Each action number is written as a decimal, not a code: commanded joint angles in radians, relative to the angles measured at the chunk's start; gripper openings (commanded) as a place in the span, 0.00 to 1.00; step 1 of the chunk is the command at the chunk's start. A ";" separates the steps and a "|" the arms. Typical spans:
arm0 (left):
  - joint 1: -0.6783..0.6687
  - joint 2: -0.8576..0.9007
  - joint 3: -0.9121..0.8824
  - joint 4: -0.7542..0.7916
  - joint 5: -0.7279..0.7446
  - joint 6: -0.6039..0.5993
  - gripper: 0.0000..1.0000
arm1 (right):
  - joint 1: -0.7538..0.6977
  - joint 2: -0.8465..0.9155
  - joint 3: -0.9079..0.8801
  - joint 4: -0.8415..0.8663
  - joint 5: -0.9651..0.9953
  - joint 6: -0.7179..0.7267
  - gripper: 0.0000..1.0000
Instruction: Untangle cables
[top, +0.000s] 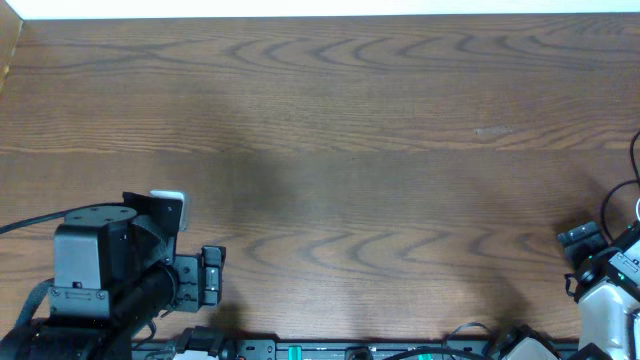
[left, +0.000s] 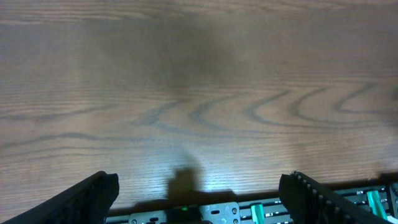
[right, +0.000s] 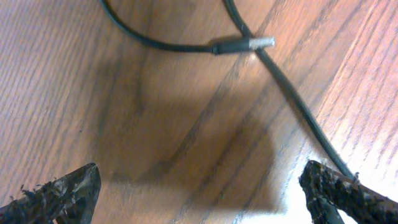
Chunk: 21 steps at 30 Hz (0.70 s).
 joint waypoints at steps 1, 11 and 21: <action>0.002 0.000 -0.028 0.006 0.009 0.007 0.88 | -0.003 0.000 0.051 -0.035 0.087 -0.017 0.99; 0.002 0.000 -0.029 0.006 0.009 0.007 0.88 | -0.053 0.000 0.064 -0.166 0.250 0.118 0.99; 0.002 0.000 -0.029 0.006 0.009 0.007 0.88 | -0.131 0.004 0.064 -0.213 0.280 0.129 0.99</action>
